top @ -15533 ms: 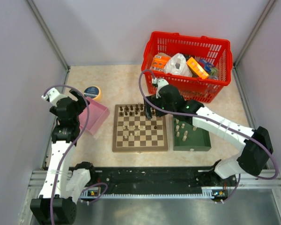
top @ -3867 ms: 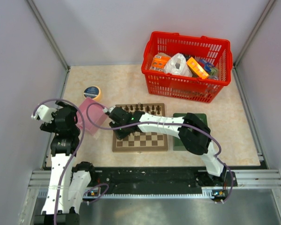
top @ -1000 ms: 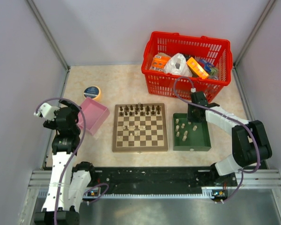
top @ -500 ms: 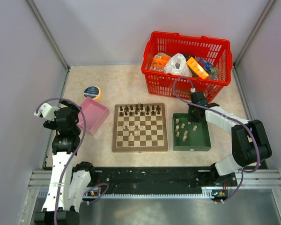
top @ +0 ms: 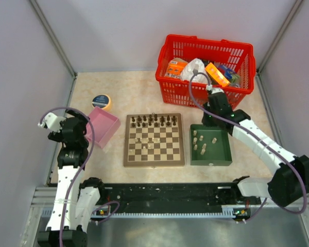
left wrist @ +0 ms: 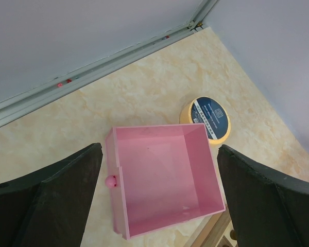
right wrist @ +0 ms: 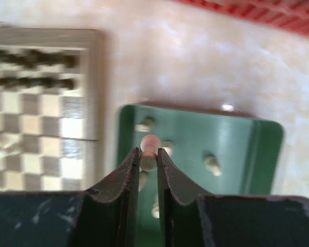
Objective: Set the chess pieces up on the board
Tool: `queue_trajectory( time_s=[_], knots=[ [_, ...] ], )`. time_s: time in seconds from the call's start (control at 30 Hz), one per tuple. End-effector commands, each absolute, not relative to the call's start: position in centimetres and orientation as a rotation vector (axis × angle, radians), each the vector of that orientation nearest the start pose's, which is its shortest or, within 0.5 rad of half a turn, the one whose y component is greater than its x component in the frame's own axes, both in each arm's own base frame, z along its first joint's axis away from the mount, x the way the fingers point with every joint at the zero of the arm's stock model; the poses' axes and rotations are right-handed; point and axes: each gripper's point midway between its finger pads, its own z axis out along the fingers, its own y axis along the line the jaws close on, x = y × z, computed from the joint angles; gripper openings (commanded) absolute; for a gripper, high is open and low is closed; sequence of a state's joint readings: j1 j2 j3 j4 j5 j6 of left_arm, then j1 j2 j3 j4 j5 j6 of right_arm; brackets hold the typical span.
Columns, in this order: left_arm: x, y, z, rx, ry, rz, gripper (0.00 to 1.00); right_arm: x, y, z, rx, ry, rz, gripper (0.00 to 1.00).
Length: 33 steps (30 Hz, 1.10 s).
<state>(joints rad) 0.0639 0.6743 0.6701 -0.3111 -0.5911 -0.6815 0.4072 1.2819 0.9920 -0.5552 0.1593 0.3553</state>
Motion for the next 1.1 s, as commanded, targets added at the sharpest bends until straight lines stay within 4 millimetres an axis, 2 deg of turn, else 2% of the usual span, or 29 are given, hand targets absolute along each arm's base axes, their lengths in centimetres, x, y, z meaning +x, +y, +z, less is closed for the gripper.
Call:
queue_trajectory(
  time_s=[0.0,0.13,0.23,0.4,0.57,0.67,0.87,1.07],
  knots=[
    [27.2,9.5,24.2,-1.012,1.483,0.112,0.99,29.4,16.8,18.7,-0.145,2.325,0.228,0.13],
    [27.2,9.6,23.8,-1.016,1.494,0.123,0.99,27.4,23.0,19.3,-0.292,2.306,0.318,0.13],
    [27.4,9.7,23.5,-1.017,1.511,0.134,0.99,25.4,28.2,19.1,-0.423,2.286,0.368,0.13],
    [27.6,9.9,22.7,-1.023,1.545,0.159,0.99,22.8,35.7,18.0,-0.594,2.266,0.444,0.13],
    [27.7,10.0,22.1,-1.045,1.558,0.164,0.99,20.9,41.4,16.7,-0.721,2.246,0.489,0.13],
    [27.6,10.1,21.5,-1.069,1.557,0.163,0.99,20.1,43.8,15.9,-0.778,2.24,0.504,0.13],
    [27.3,10.3,21.4,-1.08,1.554,0.164,0.99,19.4,47.2,14.3,-0.839,2.239,0.521,0.13],
    [27.4,10.1,21.2,-1.077,1.562,0.148,0.99,18.3,49.0,12.7,-0.898,2.254,0.521,0.13]
  ],
)
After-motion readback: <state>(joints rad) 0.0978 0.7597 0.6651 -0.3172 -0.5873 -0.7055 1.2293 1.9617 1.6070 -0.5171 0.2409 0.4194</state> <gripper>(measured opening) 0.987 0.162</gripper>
